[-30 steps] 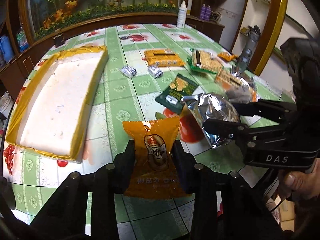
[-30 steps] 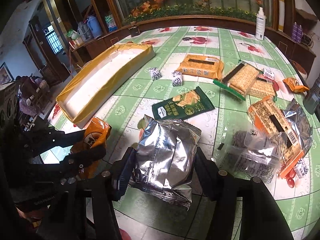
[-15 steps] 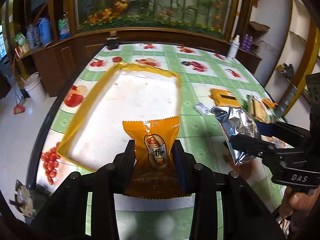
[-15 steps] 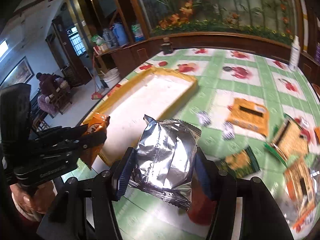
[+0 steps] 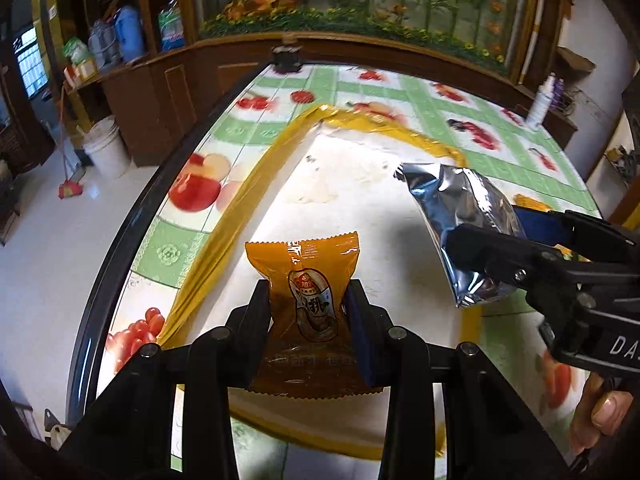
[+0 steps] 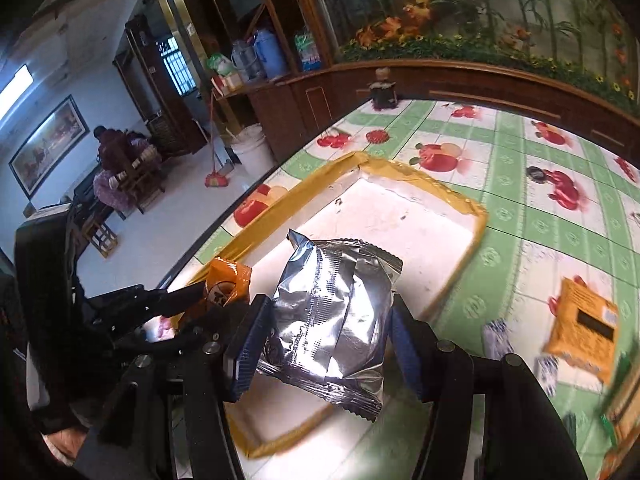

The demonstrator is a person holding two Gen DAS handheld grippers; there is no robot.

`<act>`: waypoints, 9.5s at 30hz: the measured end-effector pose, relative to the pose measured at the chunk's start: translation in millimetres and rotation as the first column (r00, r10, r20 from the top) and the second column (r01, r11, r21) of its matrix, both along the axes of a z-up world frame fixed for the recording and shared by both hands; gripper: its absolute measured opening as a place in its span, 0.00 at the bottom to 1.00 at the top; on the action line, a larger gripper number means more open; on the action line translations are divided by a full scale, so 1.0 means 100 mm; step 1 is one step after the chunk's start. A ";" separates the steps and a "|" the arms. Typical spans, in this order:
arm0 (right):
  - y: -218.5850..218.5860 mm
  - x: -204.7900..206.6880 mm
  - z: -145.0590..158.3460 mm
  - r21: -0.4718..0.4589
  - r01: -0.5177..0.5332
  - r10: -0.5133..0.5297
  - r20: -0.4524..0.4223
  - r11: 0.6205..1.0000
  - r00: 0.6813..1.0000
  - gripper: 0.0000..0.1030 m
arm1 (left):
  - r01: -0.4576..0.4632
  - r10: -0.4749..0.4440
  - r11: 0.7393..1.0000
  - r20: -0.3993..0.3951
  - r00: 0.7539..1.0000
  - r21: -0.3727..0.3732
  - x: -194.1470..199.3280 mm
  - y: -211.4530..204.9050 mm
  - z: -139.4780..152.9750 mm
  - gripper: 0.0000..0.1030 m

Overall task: Organize snacks
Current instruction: 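Carry both bags over the yellow-rimmed tray and open both tools to drop them, then reach left tool toward dark green cracker packet while right tool reaches toward clear plastic bag, then close left tool on green packet while right tool closes on clear plastic bag, then carry both packets over the tray and open both tools to release them, then move left tool back over the table toward a black-and-white wrapped candy, then close left tool on the black-and-white wrapped candy, then carry candy into the tray beside the orange bag and open left tool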

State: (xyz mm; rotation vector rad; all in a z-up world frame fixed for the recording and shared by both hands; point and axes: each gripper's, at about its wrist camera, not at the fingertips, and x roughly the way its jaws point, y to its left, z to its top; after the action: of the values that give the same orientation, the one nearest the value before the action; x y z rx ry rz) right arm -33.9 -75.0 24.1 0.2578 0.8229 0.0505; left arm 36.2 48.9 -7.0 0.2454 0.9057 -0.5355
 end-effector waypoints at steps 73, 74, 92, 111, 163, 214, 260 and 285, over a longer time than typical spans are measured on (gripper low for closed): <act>-1.25 -2.63 -0.30 -0.169 0.280 -0.289 -0.035 0.945 0.957 0.81 | 0.478 -0.487 0.870 0.057 0.871 0.121 -1.75 -1.54 0.01 0.72; -1.24 -2.60 -0.32 -0.190 0.260 -0.273 -0.047 0.947 0.961 0.81 | 0.488 -0.496 0.865 0.054 0.866 0.121 -1.74 -1.57 0.00 0.72; -1.24 -2.38 -0.54 -0.322 -0.060 -0.002 -0.190 0.945 0.982 0.83 | 0.670 -0.672 0.725 -0.049 0.739 0.158 -1.75 -2.05 -0.31 0.72; -1.44 -2.54 -0.63 -0.141 0.123 -0.140 -0.125 0.982 0.982 0.56 | 0.603 -0.601 0.796 -0.045 0.798 0.053 -1.68 -1.65 -0.17 0.40; 0.21 -0.60 0.18 0.019 -0.138 0.136 0.083 0.990 0.987 0.55 | -0.086 0.086 0.996 0.126 0.988 -0.009 -0.44 0.29 0.34 0.41; -1.02 -0.67 -0.07 0.064 0.241 -0.244 0.046 0.968 0.969 0.71 | 0.021 -0.021 1.000 -0.001 1.000 0.014 -0.32 -0.47 0.33 0.66; -1.45 -1.26 -0.57 -0.054 0.275 -0.278 -0.070 0.960 0.958 0.19 | 0.117 -0.104 0.990 -0.147 0.984 0.080 -0.52 -1.89 -0.39 0.63; -1.00 -1.48 -0.12 -0.012 0.237 -0.236 0.034 0.971 0.971 0.19 | 0.057 -0.059 0.997 0.049 0.997 0.044 -0.90 -1.07 0.14 0.27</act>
State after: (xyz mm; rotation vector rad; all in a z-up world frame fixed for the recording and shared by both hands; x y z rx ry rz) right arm -181.5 -175.3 12.2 0.3380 0.7554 -0.1753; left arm -54.1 -58.0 7.1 0.3234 0.8644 -0.5614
